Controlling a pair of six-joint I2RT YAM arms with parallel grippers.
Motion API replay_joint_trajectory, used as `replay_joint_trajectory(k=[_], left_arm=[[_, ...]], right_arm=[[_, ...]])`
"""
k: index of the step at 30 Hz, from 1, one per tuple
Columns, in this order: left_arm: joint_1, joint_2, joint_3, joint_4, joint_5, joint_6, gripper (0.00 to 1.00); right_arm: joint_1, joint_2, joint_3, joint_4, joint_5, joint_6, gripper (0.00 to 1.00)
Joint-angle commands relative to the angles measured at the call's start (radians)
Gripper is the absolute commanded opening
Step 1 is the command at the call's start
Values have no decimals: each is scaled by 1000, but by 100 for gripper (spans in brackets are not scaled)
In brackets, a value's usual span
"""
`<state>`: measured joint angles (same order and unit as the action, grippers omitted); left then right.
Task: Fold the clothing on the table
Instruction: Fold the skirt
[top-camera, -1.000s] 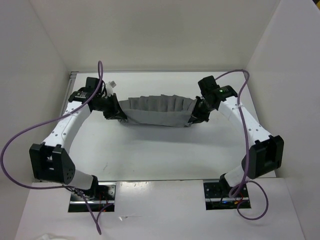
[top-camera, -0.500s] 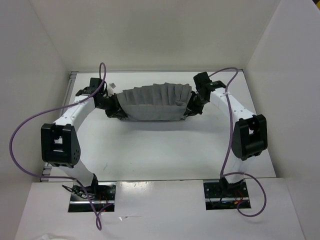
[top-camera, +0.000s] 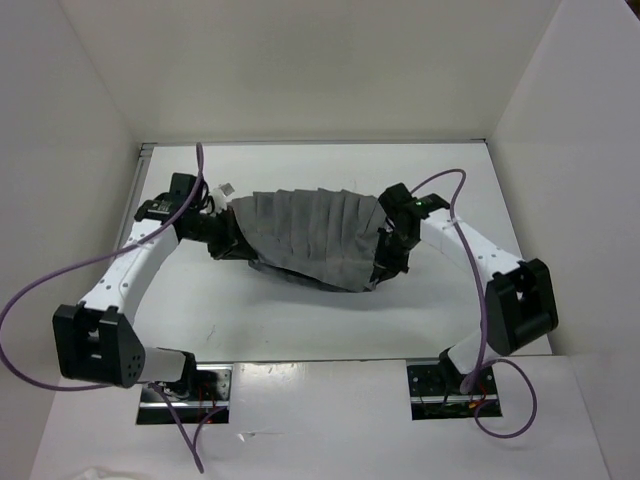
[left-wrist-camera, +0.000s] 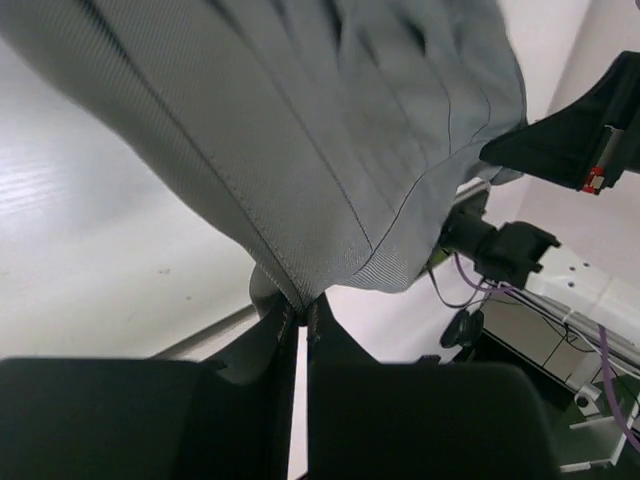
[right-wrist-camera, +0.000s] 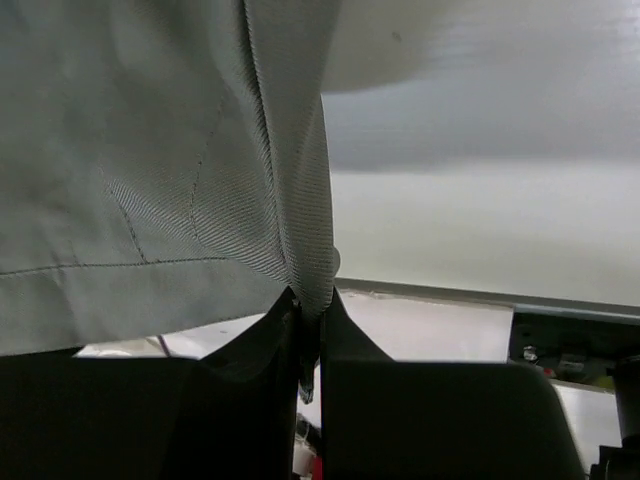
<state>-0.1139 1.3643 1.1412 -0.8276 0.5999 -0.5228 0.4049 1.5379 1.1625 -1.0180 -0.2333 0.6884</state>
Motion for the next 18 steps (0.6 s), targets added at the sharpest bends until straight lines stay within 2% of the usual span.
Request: replay_joint_trajectory(k=[1, 4, 8, 18], left_arm=[[17, -48, -14, -55, 54, 0, 0], [69, -2, -50, 16, 54, -11, 0], [131, 109, -51, 119, 26, -31, 0], [227, 317, 38, 249, 5, -111, 0]], right_arm=[[8, -93, 31, -60, 20, 51, 0], [-11, -53, 109, -60, 40, 51, 0], [-60, 10, 186, 25, 49, 51, 0], [-132, 272, 377, 219, -6, 42, 0]])
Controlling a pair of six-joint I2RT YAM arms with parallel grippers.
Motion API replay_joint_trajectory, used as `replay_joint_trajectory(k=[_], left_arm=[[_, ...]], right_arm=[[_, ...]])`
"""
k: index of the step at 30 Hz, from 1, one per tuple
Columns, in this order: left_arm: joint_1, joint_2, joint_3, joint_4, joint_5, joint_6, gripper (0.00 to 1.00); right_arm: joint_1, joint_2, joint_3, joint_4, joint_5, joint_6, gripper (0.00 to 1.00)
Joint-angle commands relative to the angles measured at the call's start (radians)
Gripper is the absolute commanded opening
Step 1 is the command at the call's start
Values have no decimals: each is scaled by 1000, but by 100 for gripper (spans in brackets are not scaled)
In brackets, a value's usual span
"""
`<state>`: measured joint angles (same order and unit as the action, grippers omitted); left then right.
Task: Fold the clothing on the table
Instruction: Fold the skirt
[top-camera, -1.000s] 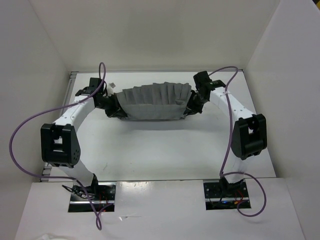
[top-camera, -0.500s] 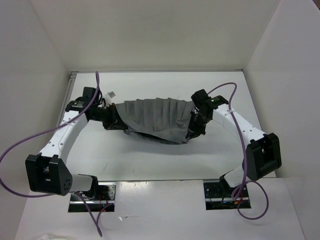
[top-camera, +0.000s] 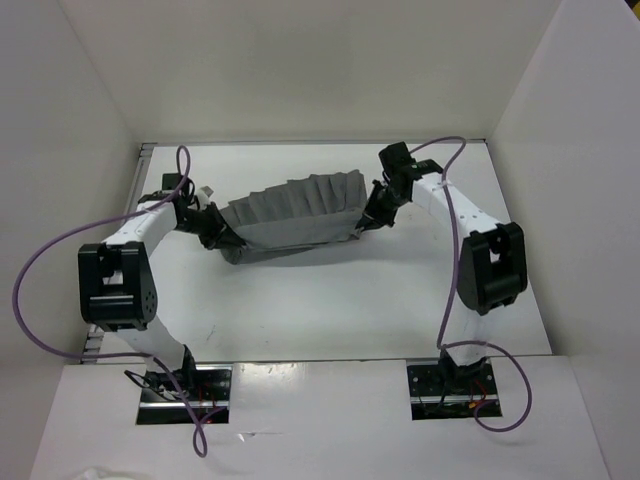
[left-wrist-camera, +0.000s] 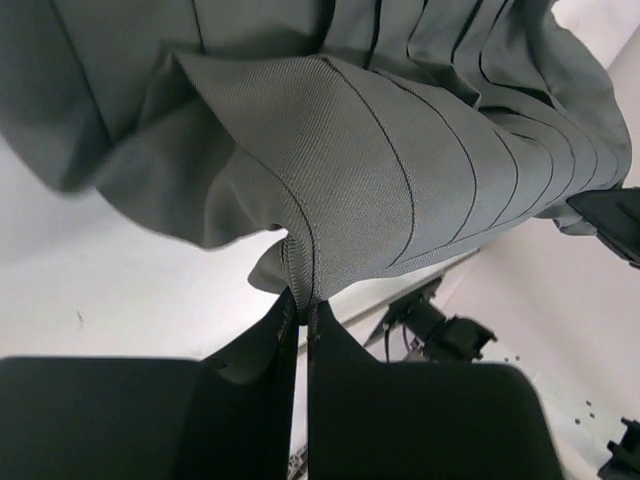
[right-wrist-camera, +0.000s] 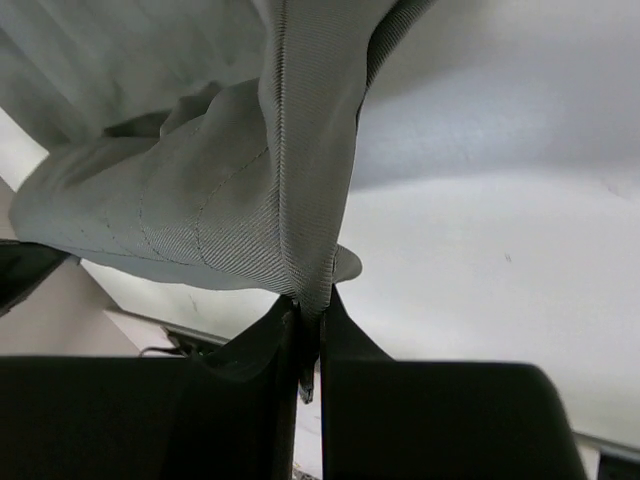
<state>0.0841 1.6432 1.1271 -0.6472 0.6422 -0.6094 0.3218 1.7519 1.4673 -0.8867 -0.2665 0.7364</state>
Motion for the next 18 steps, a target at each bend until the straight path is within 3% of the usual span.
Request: replay_joint_trajectory(k=[1, 6, 10, 13, 18], left_arm=[[29, 65, 80, 78, -38, -33, 0], [29, 106, 115, 87, -47, -46, 0], [29, 72, 115, 115, -21, -55, 0], [-18, 140, 203, 83, -41, -3, 0], [-61, 299, 410, 58, -50, 29, 0]], right_arm=[[-49, 82, 117, 98, 18, -6, 0], [-58, 265, 354, 80, 7, -17, 0], [-58, 294, 450, 17, 55, -55, 0], [-58, 227, 351, 6, 81, -65, 0], [-58, 89, 49, 35, 63, -65, 0]])
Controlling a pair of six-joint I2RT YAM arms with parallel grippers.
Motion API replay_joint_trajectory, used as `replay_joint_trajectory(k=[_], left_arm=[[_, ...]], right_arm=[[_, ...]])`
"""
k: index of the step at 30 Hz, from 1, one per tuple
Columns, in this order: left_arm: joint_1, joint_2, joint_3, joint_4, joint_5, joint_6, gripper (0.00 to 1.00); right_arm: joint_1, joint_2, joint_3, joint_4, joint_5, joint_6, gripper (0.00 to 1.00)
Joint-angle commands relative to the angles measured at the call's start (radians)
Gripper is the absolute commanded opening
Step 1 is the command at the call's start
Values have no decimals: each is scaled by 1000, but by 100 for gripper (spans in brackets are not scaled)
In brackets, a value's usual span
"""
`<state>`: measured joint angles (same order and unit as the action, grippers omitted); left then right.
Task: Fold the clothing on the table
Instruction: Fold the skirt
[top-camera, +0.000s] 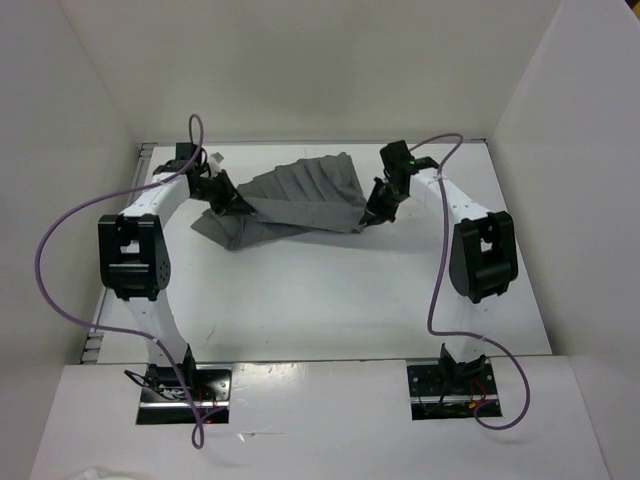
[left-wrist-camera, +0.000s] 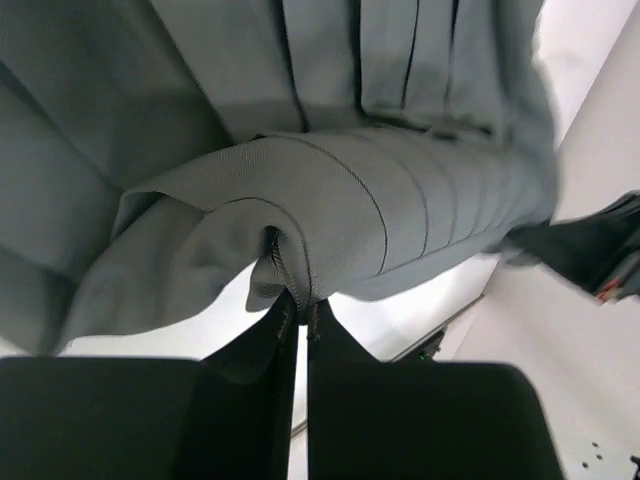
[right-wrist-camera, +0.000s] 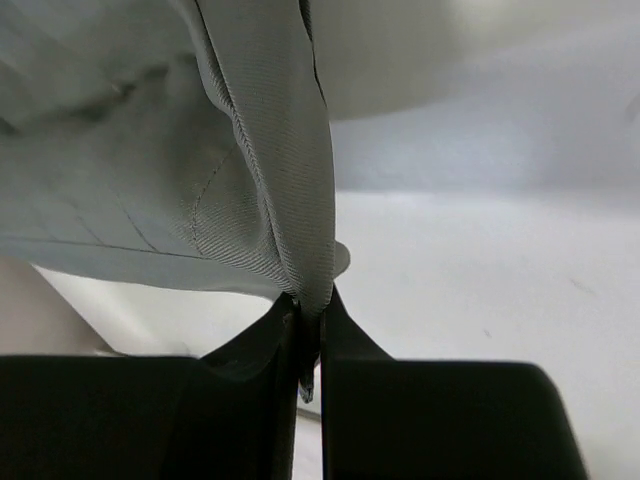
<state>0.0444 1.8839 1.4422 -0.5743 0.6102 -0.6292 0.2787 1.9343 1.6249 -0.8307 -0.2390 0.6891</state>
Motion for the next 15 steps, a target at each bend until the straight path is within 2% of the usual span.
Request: replay_joint_trajectory(k=[1, 2, 6, 8, 11, 14, 15], left_arm=[[-21, 96, 131, -25, -18, 59, 0], [-31, 115, 202, -36, -18, 69, 0], [-40, 165, 297, -90, -18, 98, 0], [-40, 132, 271, -90, -18, 108, 0], [-40, 28, 135, -78, -18, 108, 0], [-40, -110, -56, -58, -40, 86, 14], [-40, -147, -106, -58, -40, 73, 25]], right_arm=[[-15, -134, -147, -21, 15, -17, 0], [-6, -155, -219, -21, 6, -7, 0], [5, -242, -368, -21, -43, 4, 0], [14, -270, -430, 5, -81, 4, 0], [14, -270, -467, 25, -103, 13, 0], [24, -238, -456, 36, -114, 1, 0], [24, -226, -441, 36, -114, 1, 0]])
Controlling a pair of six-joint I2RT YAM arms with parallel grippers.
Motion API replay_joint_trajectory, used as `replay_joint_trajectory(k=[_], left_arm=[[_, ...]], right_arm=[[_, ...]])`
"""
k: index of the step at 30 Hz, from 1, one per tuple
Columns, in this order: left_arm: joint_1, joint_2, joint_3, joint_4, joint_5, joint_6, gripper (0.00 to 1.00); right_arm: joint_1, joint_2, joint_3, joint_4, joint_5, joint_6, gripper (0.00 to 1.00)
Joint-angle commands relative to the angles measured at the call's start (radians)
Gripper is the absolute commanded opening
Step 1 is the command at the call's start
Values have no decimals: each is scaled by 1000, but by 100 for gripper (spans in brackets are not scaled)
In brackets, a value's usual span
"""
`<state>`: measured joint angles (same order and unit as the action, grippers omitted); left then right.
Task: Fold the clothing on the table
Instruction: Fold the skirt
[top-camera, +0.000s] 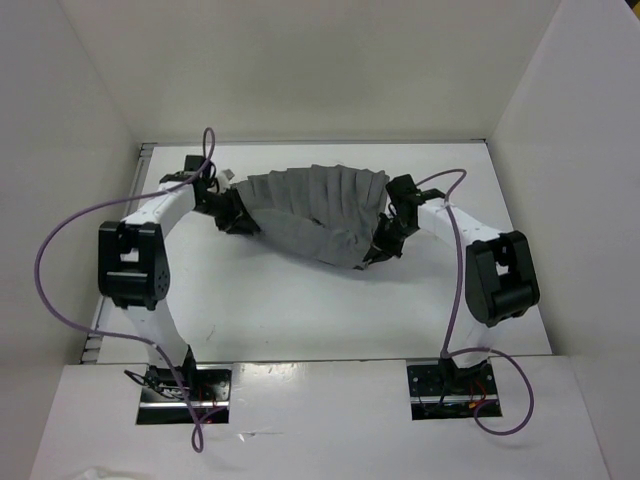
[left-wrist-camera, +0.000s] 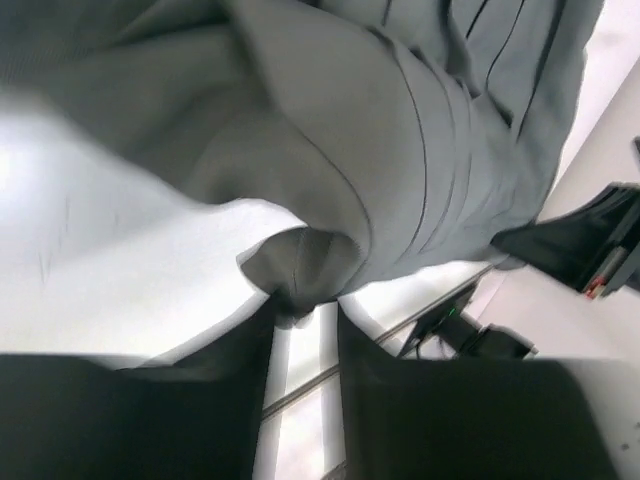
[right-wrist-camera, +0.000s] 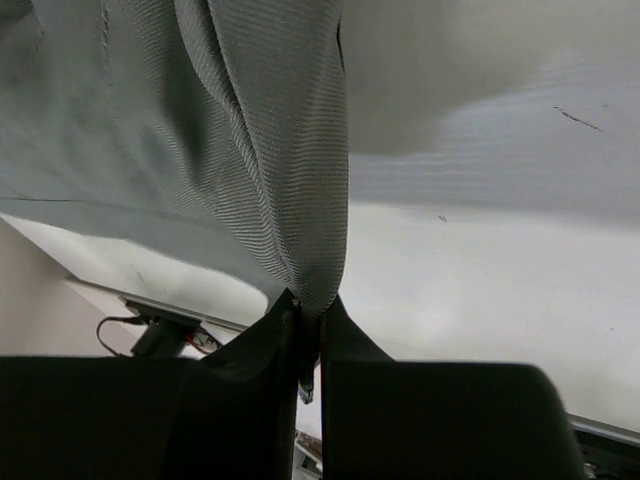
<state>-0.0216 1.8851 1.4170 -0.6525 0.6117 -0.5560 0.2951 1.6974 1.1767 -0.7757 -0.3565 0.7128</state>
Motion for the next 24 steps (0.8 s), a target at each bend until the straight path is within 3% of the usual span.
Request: replay_joint_trajectory(k=[1, 2, 3, 4, 11, 14, 15, 17, 19, 24], left_arm=[[26, -221, -178, 34, -52, -34, 44], [26, -257, -222, 46, -52, -54, 53], [26, -289, -258, 47, -62, -88, 77], [26, -346, -288, 47, -63, -99, 83], [35, -458, -427, 20, -121, -145, 83], [35, -426, -496, 66, -110, -156, 62], [17, -391, -525, 91, -110, -156, 49], [-1, -344, -547, 128, -119, -156, 43], [-32, -321, -556, 148, -153, -156, 43], [-57, -275, -547, 201, -182, -189, 69]], right_arm=[[7, 31, 17, -28, 4, -35, 0], [7, 31, 17, -37, 4, -47, 0], [7, 42, 27, -37, 4, -47, 0], [16, 42, 28, -48, 4, -59, 0], [16, 87, 109, -131, 34, -121, 0], [16, 106, 139, -146, 34, -141, 0], [16, 116, 139, -158, 34, -141, 0], [16, 126, 149, -169, 25, -151, 0], [16, 139, 159, -192, 25, -161, 0], [16, 162, 159, -201, 16, -161, 0]])
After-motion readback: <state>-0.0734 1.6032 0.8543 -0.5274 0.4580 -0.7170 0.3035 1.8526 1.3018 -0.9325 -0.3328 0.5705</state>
